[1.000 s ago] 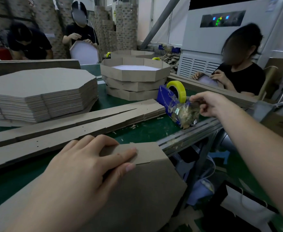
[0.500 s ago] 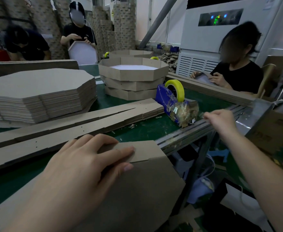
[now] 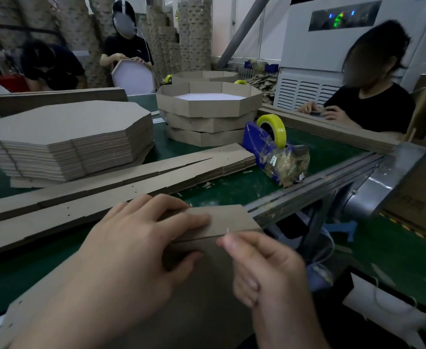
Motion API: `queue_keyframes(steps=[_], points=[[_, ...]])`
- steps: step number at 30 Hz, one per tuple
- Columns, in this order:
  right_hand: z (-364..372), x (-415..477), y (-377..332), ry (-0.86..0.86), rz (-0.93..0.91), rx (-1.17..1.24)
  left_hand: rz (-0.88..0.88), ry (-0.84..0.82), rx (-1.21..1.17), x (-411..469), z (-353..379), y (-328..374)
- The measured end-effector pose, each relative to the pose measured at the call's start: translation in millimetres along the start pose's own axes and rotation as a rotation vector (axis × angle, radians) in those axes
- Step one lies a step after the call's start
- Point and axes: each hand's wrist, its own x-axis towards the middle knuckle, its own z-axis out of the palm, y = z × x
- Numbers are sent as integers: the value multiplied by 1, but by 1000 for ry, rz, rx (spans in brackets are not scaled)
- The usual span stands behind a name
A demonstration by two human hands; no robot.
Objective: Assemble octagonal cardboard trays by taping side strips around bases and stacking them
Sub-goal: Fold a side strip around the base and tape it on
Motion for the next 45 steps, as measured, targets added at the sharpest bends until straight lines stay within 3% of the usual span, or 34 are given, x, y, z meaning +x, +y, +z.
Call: queue_keyframes(steps=[3, 11, 18, 23, 26, 30, 34, 36, 40, 45], points=[[11, 1, 8, 77, 102, 83, 3, -3, 0, -2, -1, 1], [17, 2, 9, 204, 127, 75, 23, 13, -11, -4, 0, 2], [7, 1, 10, 88, 192, 5, 87, -20, -42, -5, -5, -2], [-4, 2, 4, -88, 293, -34, 25, -79, -121, -6, -11, -2], [-7, 4, 4, -135, 311, -36, -39, -33, -154, -1, -12, 8], [-8, 5, 4, -158, 319, -70, -149, 65, 4, 9, -5, 26], [-14, 5, 10, -157, 347, -280, -135, 67, 5, 9, -5, 22], [-19, 5, 13, -40, 205, -326, -102, 35, 20, 7, -6, 18], [-36, 17, 3, 291, -366, -337, -63, 22, 137, 0, -3, 11], [-34, 25, 14, 126, -489, -742, -27, -31, 252, -7, -5, 4]])
